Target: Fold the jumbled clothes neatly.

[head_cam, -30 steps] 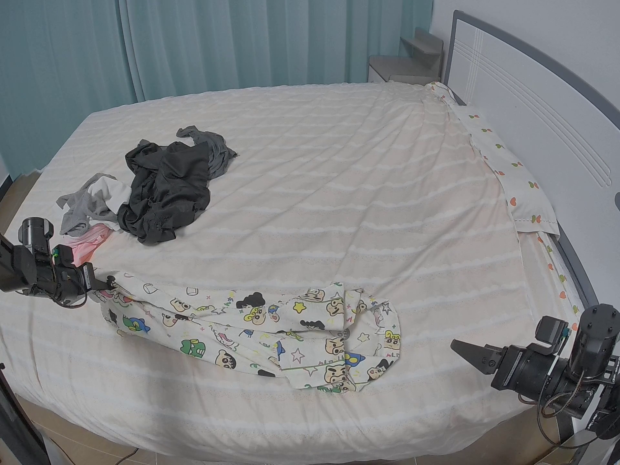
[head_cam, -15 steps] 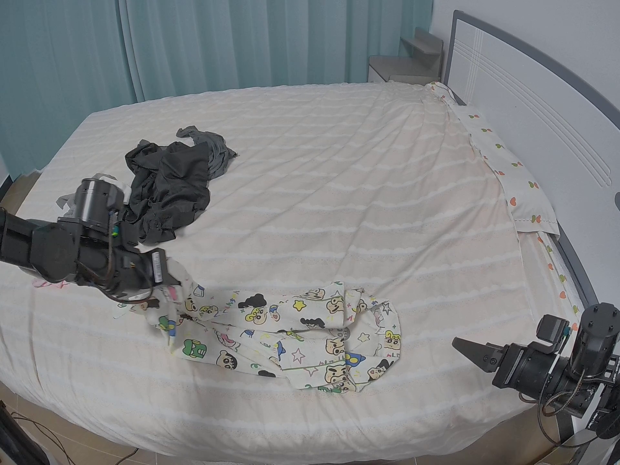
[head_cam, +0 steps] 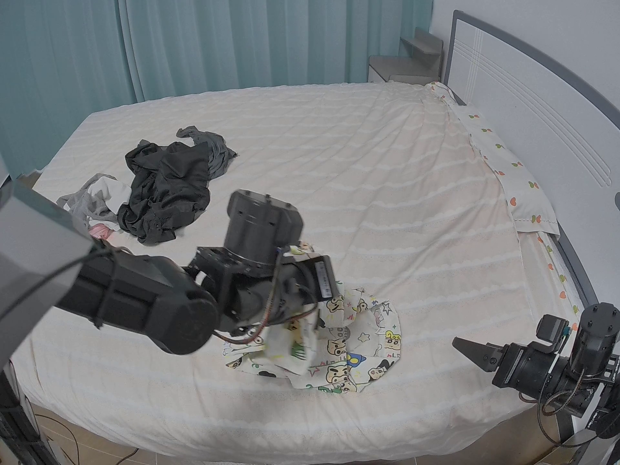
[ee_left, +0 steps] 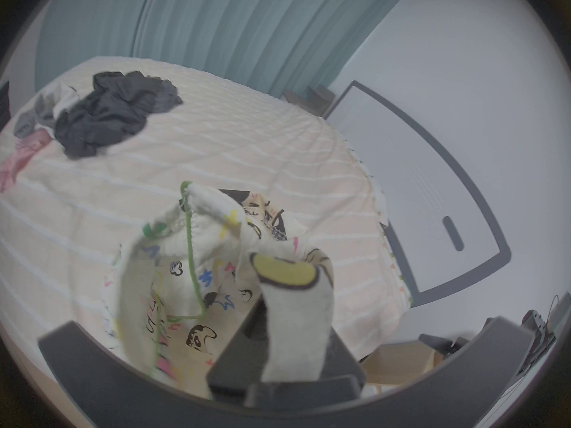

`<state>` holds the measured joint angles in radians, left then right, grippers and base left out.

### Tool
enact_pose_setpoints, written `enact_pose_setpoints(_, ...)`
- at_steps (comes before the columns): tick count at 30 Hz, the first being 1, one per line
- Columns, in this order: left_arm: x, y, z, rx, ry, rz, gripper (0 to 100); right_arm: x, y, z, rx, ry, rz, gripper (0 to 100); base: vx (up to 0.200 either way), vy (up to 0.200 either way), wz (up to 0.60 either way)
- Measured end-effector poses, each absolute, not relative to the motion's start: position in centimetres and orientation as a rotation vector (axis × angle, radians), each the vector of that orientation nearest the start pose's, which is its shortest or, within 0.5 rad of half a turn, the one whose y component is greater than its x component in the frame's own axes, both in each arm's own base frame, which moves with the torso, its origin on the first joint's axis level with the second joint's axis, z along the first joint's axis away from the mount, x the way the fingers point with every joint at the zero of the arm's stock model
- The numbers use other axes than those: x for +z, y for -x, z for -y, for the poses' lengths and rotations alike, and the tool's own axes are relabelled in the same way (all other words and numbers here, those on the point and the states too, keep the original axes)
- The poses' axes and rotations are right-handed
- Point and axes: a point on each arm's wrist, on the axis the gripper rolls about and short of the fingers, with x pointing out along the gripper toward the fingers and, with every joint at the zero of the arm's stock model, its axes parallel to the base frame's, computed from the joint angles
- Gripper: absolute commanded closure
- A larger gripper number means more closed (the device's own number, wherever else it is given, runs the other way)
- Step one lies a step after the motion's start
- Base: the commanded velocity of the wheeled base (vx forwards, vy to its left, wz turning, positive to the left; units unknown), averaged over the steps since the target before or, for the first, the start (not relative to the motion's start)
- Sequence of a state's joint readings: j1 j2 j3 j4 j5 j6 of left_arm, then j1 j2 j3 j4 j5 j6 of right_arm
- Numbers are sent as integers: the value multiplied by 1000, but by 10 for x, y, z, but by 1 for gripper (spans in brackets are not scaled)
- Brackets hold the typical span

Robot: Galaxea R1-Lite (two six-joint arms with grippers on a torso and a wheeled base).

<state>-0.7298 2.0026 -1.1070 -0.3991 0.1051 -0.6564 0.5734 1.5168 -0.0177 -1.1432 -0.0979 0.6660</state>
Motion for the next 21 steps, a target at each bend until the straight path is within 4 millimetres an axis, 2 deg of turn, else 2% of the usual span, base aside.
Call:
enact_pose_setpoints(6, 120, -286, 274, -492, 468, -669, 100, 95, -142, -89, 339, -528, -482, 0, 0, 0, 0)
enact_pose_setpoints(7, 118, -286, 276, -494, 467, -673, 0, 95, -142, -89, 339, -528, -482, 0, 0, 0, 0)
enact_pose_setpoints(13, 113, -287, 279, -498, 465, -680, 0, 95, -142, -90, 339, -527, -483, 0, 0, 0, 0)
enact_pose_setpoints(21, 117, -292, 284, -514, 512, -616, 0, 94, -142, -90, 340, -526, -486, 0, 0, 0, 0)
